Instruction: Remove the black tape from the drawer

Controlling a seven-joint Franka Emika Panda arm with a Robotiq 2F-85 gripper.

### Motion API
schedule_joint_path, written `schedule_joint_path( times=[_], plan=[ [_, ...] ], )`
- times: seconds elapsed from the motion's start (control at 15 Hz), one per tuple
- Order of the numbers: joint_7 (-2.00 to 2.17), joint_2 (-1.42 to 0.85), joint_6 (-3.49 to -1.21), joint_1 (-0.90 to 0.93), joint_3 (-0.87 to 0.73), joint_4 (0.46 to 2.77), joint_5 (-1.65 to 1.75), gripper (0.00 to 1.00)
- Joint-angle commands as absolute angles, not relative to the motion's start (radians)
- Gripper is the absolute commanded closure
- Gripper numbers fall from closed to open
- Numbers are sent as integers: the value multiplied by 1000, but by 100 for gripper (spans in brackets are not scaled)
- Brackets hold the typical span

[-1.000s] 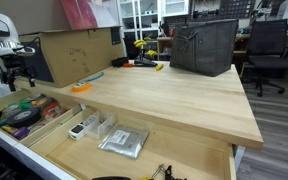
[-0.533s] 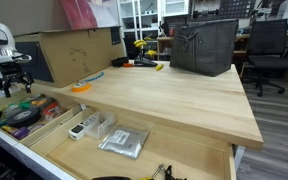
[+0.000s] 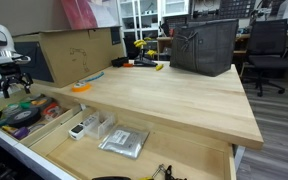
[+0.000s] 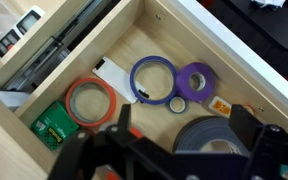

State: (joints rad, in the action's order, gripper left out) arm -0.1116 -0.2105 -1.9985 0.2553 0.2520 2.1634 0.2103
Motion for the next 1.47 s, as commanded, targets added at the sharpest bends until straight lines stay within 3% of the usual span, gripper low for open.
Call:
schedule_joint_path(
  times=[0.0, 0.33, 1.0, 1.4],
  plan=[
    [-112, -211, -1997, 258, 249, 2162, 209, 0],
    [-43, -214, -2291, 256, 237, 2255, 230, 0],
    [-147, -465, -2819, 231, 246, 2288, 186, 0],
    [-163, -551, -2915, 224, 300, 2269, 150, 0]
  ],
)
